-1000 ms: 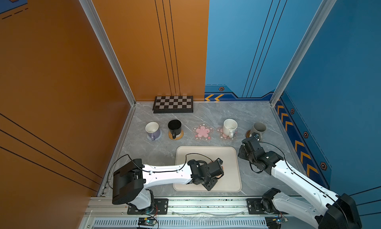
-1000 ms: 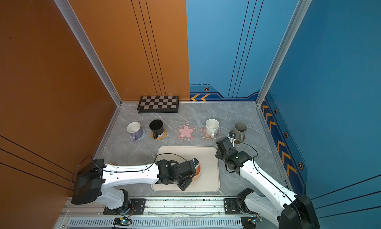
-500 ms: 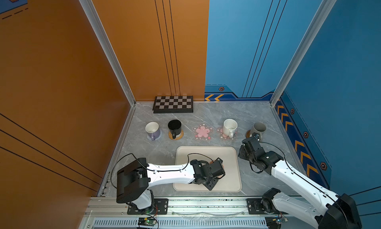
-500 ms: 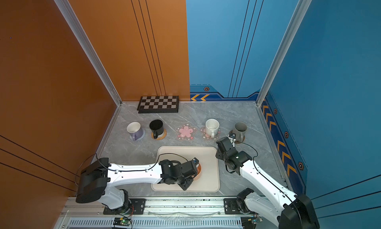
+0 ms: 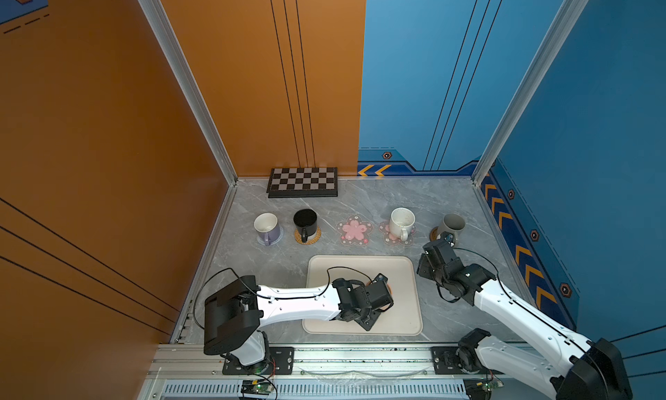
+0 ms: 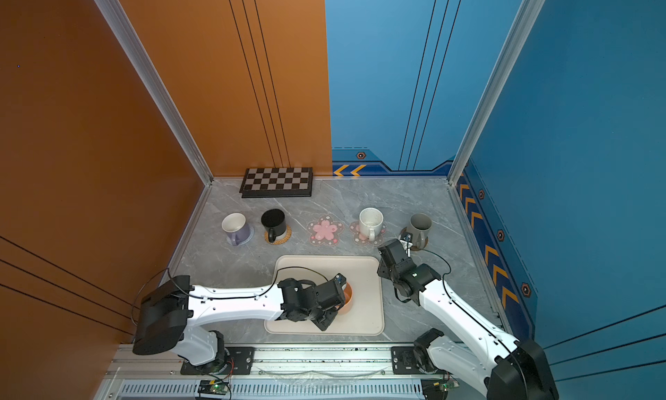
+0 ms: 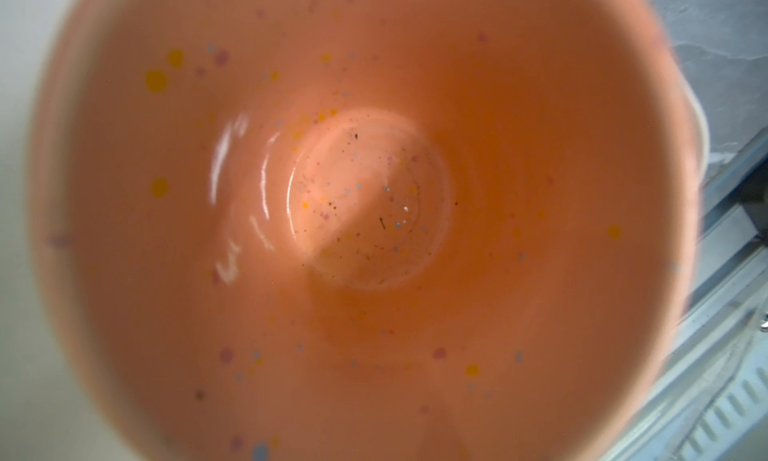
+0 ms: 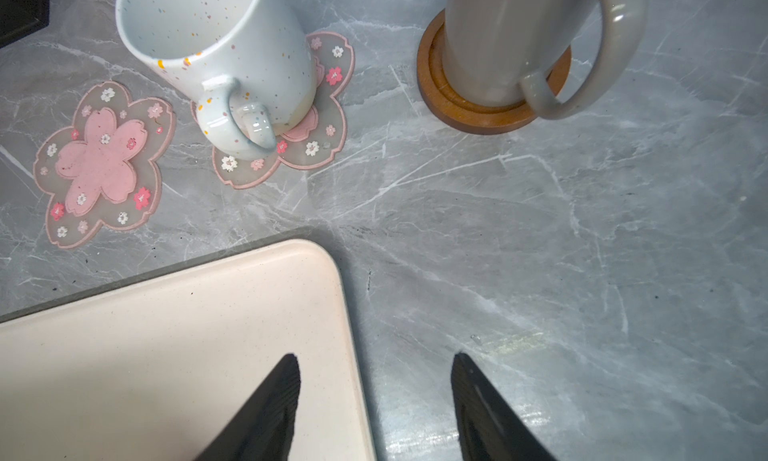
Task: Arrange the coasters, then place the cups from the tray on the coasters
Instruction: 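Close left gripper on the orange mug rim, then lift the orange mug with left gripper and carry it toward the pink flower coaster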
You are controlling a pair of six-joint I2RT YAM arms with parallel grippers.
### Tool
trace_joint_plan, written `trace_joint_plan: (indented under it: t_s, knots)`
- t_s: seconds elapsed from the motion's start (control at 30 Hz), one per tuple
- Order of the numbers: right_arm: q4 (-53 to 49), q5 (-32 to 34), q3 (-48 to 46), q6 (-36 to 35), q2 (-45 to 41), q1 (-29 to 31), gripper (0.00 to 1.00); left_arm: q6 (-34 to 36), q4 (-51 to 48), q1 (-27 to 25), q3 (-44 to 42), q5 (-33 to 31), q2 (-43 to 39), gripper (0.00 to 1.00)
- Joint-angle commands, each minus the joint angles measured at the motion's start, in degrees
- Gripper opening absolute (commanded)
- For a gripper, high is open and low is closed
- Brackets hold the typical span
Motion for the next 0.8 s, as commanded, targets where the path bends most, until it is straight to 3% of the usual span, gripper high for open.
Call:
trace_joint_plan:
  t_s: [0.0, 0.33, 0.57, 0.77]
  knots:
    - [-1.67, 1.23, -0.8, 0.49, -0.27, -0.27, 0.61, -0.68, 0.99, 0.55, -0.05, -0.98, 0.2, 0.14]
    - [-1.67, 1.17, -0.89, 0.55, 0.18, -0.27, 0.61, -1.64, 0.84, 2.24, -1.3, -2.18, -2.4, 0.08]
    - [-2.53, 0.68, -1.08, 1.06, -1.32, -0.27, 0.61, -1.8, -2.39, 6.48, 1.62, -2.37, -3.03, 0.06]
    - [-3.35, -3.47, 0.29, 4.55, -0.47, 0.62, 0.61, -0.35, -2.88, 11.89, 6.77, -5.35, -2.34, 0.05]
